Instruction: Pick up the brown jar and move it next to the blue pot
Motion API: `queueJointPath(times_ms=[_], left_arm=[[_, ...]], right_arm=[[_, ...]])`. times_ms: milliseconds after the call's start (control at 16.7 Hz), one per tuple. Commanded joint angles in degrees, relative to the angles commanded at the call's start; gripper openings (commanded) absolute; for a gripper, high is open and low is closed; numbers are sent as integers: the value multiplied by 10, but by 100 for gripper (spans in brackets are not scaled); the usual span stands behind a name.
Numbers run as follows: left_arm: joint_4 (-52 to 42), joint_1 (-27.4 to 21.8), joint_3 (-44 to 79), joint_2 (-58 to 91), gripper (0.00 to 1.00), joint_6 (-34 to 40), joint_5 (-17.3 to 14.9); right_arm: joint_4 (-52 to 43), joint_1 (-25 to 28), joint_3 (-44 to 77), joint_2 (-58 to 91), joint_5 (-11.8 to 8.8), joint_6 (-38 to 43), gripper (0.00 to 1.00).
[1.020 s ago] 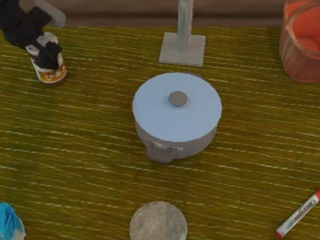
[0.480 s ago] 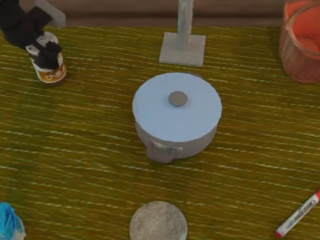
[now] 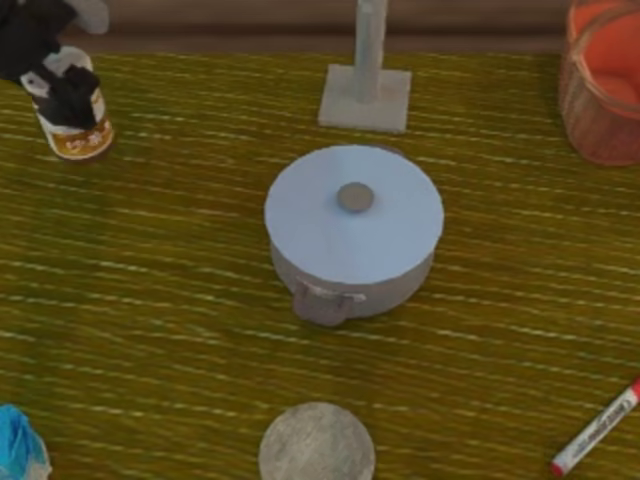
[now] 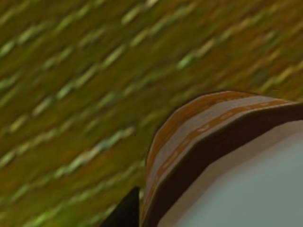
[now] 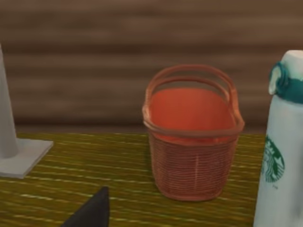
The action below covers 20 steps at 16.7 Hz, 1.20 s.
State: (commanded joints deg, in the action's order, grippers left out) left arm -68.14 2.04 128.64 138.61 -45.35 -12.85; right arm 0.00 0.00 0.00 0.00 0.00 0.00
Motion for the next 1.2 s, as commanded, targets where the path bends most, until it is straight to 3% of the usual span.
queueJointPath(times_ms=[300,780,960,1200], left_arm=[[17,9,-155,-138,0,-2,2],[22,4,-181,-159,0,4,5],[40,-17,-211,-167,0,60,22],[90,-70,-280,-195,0,215,63]], right_arm=[[0,0,0,0,0,0,100],[0,0,0,0,0,0,100],[0,0,0,0,0,0,100],[0,0,0,0,0,0,100]])
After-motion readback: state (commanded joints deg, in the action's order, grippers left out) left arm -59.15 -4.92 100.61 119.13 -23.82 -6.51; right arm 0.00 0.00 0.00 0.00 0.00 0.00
